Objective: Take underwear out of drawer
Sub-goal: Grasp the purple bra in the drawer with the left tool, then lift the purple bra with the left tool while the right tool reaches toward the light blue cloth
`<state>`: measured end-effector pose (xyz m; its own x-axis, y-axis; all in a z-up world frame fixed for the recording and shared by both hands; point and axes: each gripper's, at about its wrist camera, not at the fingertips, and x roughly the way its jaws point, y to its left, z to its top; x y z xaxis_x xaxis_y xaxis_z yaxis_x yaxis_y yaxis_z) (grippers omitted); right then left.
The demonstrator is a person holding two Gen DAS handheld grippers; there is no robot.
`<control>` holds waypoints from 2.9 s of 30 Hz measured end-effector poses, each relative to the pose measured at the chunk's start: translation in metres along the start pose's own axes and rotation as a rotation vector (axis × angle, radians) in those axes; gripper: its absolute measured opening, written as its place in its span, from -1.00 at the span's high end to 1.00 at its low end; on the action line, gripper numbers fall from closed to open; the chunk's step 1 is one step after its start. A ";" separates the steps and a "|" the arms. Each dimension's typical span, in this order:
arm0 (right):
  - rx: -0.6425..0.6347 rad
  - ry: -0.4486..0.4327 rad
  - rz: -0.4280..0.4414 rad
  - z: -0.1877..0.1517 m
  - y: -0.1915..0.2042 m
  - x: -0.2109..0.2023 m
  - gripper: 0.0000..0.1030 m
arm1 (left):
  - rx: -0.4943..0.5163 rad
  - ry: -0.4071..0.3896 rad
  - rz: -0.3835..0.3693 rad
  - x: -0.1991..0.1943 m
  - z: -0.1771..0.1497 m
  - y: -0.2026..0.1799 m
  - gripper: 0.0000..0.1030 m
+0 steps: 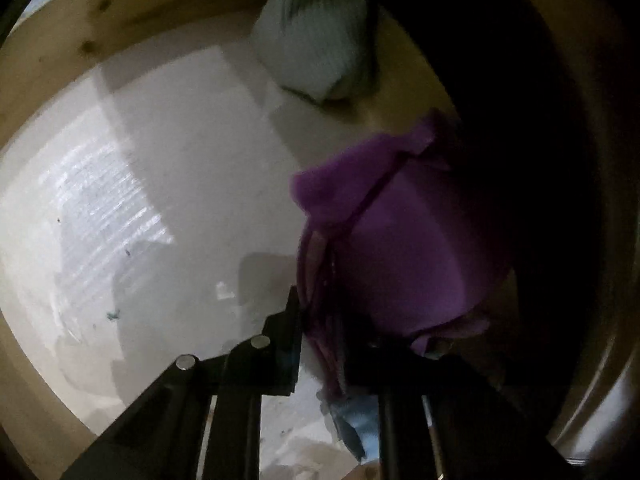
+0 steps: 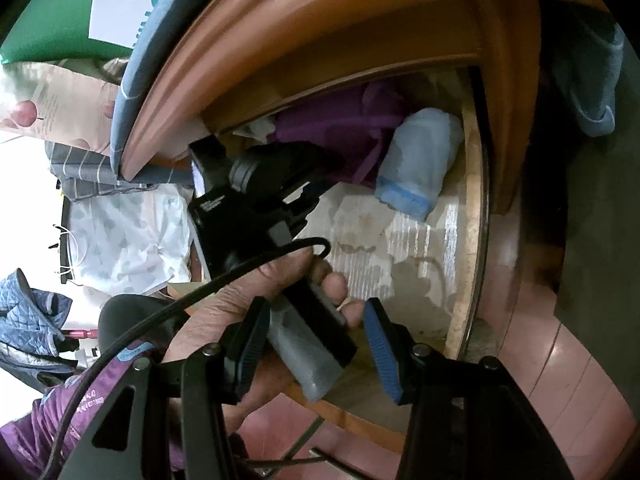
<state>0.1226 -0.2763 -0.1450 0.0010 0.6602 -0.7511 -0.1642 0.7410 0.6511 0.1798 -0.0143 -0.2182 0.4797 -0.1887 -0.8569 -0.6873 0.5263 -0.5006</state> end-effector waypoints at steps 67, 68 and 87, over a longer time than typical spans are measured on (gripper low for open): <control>0.232 -0.142 -0.520 0.026 0.010 0.083 -0.17 | 0.728 0.160 -0.141 -0.150 0.018 0.045 0.50; 0.258 -0.159 -0.538 0.025 0.010 0.084 -0.17 | 0.736 0.156 -0.147 -0.155 0.019 0.045 0.49; -0.207 0.087 -0.967 0.016 0.081 0.132 -0.17 | 0.741 0.080 -0.300 -0.210 0.048 0.077 0.48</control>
<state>0.1251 -0.1269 -0.1893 0.1546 -0.2346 -0.9597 -0.3001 0.9144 -0.2719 0.0525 0.1051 -0.0708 0.5264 -0.4539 -0.7189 0.0192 0.8517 -0.5237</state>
